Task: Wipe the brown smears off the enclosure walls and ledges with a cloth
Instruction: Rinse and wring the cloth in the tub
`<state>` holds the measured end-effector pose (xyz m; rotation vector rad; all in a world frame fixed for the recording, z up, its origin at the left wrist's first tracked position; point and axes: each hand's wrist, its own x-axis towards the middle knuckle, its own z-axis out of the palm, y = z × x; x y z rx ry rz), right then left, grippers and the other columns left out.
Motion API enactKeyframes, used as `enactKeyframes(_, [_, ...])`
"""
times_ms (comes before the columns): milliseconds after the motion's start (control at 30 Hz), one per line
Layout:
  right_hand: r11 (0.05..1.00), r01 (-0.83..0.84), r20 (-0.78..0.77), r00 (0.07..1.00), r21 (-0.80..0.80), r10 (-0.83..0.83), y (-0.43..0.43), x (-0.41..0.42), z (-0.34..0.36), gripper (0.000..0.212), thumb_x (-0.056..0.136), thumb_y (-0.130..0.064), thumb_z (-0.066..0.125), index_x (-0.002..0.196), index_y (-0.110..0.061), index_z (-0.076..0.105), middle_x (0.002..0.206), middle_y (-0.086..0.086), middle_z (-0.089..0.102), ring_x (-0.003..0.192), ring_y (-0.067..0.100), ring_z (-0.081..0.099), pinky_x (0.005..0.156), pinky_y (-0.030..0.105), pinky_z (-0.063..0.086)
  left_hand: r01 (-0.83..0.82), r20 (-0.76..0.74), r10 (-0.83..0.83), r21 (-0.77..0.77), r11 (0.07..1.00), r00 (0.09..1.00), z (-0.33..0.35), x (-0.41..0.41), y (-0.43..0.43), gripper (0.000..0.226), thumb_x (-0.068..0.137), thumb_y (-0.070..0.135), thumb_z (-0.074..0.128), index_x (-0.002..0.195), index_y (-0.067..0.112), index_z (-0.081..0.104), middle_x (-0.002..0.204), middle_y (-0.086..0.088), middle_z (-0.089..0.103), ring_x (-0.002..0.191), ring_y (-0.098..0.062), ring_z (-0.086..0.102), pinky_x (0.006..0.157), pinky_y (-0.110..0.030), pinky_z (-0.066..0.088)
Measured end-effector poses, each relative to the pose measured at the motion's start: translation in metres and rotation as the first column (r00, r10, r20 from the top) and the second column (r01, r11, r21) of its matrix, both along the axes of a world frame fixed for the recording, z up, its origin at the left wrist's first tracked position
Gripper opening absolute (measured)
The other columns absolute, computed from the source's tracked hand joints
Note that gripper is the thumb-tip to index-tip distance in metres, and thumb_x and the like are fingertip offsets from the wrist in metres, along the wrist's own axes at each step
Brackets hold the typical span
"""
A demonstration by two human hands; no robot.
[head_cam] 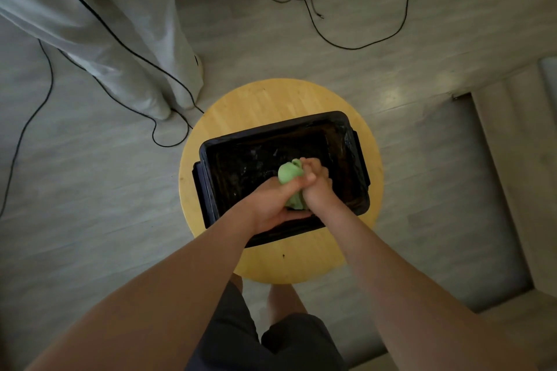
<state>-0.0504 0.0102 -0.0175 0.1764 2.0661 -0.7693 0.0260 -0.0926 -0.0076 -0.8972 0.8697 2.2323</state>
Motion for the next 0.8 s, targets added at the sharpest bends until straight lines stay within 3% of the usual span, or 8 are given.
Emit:
enactKeyframes(100, [0.972, -0.140, 0.031, 0.988, -0.188, 0.149, 0.023, -0.011, 0.003, 0.031, 0.109, -0.050, 0.033, 0.130, -0.029, 0.045, 0.129, -0.001, 0.049, 0.124, 0.025, 0.051, 0.095, 0.040, 0.051, 0.020, 0.019, -0.021, 0.023, 1.000, 1.000, -0.001, 0.003, -0.011, 0.041, 0.093, 0.024, 0.077, 0.130, 0.013, 0.065, 0.125, -0.011, 0.071, 0.114, -0.023, 0.070, 0.096, -0.041, 0.058])
enactKeyframes(200, [0.894, -0.415, -0.251, 0.896, -0.172, 0.367, 0.039, -0.027, 0.013, 0.038, 0.108, -0.025, 0.047, 0.145, -0.032, 0.041, 0.131, -0.004, 0.056, 0.119, 0.017, 0.058, 0.087, 0.028, 0.050, 0.105, 0.066, -0.105, -0.002, 0.994, 0.992, -0.002, -0.006, -0.024, 0.027, 0.089, 0.012, 0.079, 0.112, 0.013, 0.064, 0.099, -0.006, 0.062, 0.086, -0.015, 0.064, 0.079, -0.031, 0.058])
enactKeyframes(267, [0.740, -0.670, -0.444, 0.681, -0.057, 0.582, 0.046, -0.032, 0.020, 0.069, 0.099, -0.011, 0.057, 0.157, -0.035, 0.030, 0.150, -0.004, 0.045, 0.135, 0.016, 0.046, 0.101, 0.031, 0.047, 0.255, 0.072, -0.252, -0.033, 0.966, 0.965, -0.001, -0.014, -0.031, 0.027, 0.087, 0.005, 0.080, 0.105, 0.013, 0.062, 0.090, -0.004, 0.058, 0.075, -0.013, 0.056, 0.070, -0.027, 0.053])
enactKeyframes(367, [0.442, -0.886, -0.562, 0.295, 0.142, 0.772, 0.048, -0.032, 0.025, 0.093, 0.090, -0.025, 0.071, 0.164, -0.031, 0.016, 0.166, -0.005, 0.025, 0.143, 0.022, 0.036, 0.110, 0.038, 0.041, 0.468, -0.006, -0.468, -0.023, 0.883, 0.883, 0.006, -0.025, -0.035, 0.030, 0.085, 0.000, 0.078, 0.111, 0.008, 0.066, 0.091, -0.007, 0.062, 0.070, -0.014, 0.053, 0.070, -0.028, 0.048])
enactKeyframes(433, [0.359, -0.907, -0.573, 0.177, 0.222, 0.800, 0.044, -0.033, 0.025, 0.097, 0.087, -0.036, 0.073, 0.165, -0.028, 0.016, 0.168, -0.005, 0.024, 0.140, 0.023, 0.040, 0.109, 0.039, 0.041, 0.531, -0.061, -0.531, -0.013, 0.847, 0.845, 0.011, -0.029, -0.035, 0.033, 0.086, -0.004, 0.075, 0.116, 0.006, 0.067, 0.095, -0.009, 0.063, 0.070, -0.014, 0.054, 0.071, -0.028, 0.048])
enactKeyframes(533, [0.356, -0.909, -0.555, 0.184, 0.218, 0.811, 0.040, -0.031, 0.027, 0.089, 0.084, -0.034, 0.077, 0.159, -0.021, 0.029, 0.146, 0.003, 0.050, 0.111, 0.024, 0.060, 0.090, 0.041, 0.054, 0.613, -0.080, -0.616, -0.062, 0.787, 0.783, 0.017, -0.034, -0.032, 0.026, 0.087, -0.008, 0.071, 0.108, 0.006, 0.066, 0.092, -0.008, 0.064, 0.069, -0.014, 0.053, 0.069, -0.027, 0.048])
enactKeyframes(633, [0.357, -0.903, -0.407, 0.240, 0.240, 0.881, 0.030, -0.023, 0.030, 0.065, 0.085, -0.027, 0.076, 0.141, -0.018, 0.043, 0.122, 0.006, 0.056, 0.081, 0.023, 0.063, 0.066, 0.041, 0.057, 0.715, 0.046, -0.736, -0.284, 0.638, 0.675, 0.014, -0.033, -0.025, 0.021, 0.085, -0.005, 0.074, 0.089, 0.011, 0.062, 0.077, -0.005, 0.058, 0.061, -0.014, 0.052, 0.065, -0.027, 0.048])
enactKeyframes(800, [0.372, -0.867, -0.288, 0.282, 0.333, 0.915, 0.022, -0.021, 0.029, 0.021, 0.092, -0.021, 0.063, 0.111, -0.013, 0.056, 0.089, 0.004, 0.063, 0.073, 0.024, 0.060, 0.061, 0.037, 0.054, 0.656, 0.256, -0.867, -0.747, 0.104, 0.428, 0.014, -0.031, -0.007, 0.009, 0.084, 0.012, 0.070, 0.087, 0.009, 0.063, 0.075, -0.007, 0.061, 0.065, -0.019, 0.057, 0.057, -0.027, 0.045])
